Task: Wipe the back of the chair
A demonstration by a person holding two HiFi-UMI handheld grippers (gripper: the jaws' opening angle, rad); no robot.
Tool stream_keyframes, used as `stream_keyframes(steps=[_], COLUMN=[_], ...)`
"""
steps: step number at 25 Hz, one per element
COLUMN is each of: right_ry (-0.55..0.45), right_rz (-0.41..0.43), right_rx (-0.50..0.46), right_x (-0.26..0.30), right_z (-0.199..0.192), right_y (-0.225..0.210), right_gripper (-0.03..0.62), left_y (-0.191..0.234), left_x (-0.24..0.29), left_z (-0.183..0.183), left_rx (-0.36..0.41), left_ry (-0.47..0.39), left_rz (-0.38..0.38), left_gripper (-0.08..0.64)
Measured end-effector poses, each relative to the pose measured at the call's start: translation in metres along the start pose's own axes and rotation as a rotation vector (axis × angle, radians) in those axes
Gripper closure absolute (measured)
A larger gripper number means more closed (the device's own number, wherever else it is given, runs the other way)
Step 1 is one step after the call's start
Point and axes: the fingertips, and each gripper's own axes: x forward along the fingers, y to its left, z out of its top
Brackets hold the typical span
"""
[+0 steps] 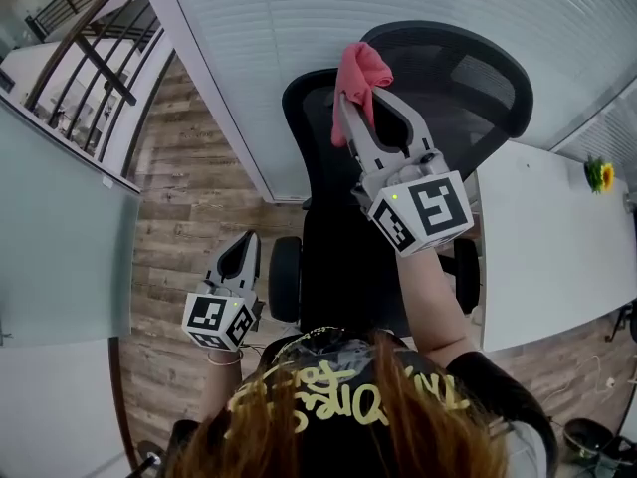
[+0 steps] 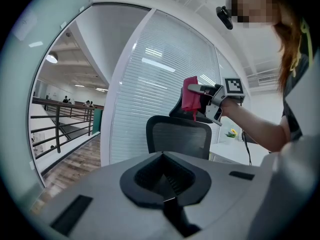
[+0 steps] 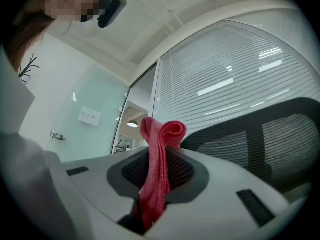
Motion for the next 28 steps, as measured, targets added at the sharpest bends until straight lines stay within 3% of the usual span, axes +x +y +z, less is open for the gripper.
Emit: stream_keyframes(steps=[5, 13, 20, 28], right_ry=[-0.016, -0.007, 0.032, 0.08], right_rz=[-0.007, -0.135, -0.257, -0.31], right_rx=[-0.027, -0.06, -0.21, -0.389], right_x=[-0.035, -0.116, -0.176, -0.212], right_z=[0.005, 0.019, 0.027, 0.029], right_y=[-0.001, -0.065, -0.125, -0.165], right_gripper=[0.522, 0.522, 0.522, 0.522], left_y=[-0.012, -0.065, -0.116, -0.154], left_x=[0.0, 0.028, 0.057, 0.073], left_z=[-0.008, -0.007, -0.008, -0.014], left_rx=[0.005, 0.024, 0.039, 0.046], left_ry=[0.002, 0.01, 0.017, 0.025], left_rz=[-0.009, -0.077, -0.13, -0.134], left_gripper=[0.568, 0.568, 0.568, 0.568])
